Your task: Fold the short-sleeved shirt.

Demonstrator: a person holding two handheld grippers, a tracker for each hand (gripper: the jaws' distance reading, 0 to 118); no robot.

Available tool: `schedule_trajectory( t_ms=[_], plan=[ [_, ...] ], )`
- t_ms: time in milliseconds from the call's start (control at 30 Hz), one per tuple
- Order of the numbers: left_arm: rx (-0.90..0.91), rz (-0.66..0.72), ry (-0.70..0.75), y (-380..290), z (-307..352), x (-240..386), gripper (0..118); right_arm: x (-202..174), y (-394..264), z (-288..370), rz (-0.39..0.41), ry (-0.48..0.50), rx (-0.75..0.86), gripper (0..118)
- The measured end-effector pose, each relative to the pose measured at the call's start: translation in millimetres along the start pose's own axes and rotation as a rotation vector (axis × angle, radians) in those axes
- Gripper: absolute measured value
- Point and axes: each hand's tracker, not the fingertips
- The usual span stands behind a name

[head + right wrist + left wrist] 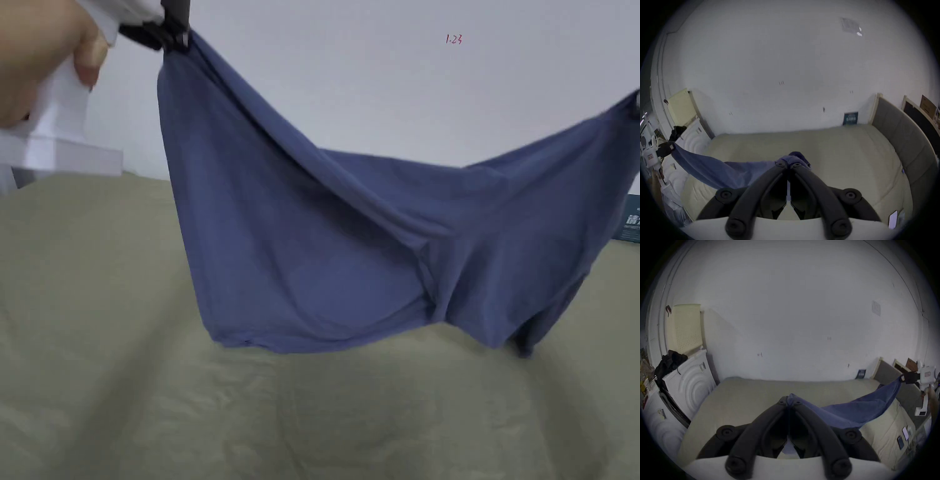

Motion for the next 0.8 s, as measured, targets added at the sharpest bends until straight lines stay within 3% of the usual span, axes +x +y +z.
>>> schedule_trajectory(
  t_ms=[267,500,800],
  plan=[
    [-0.095,0.003,-0.04,-60,31,0,2,24,-53,18,0.005,0.018,-0.146,2],
    [-0.111,0.041,-0.077,-122,100,-2,2,24,-115,92,0.031,0.026,-0.213,2],
    [-0.136,0.083,-0.111,-241,184,-16,2,59,-231,150,-0.047,0.061,-0.308,2]
  ],
)
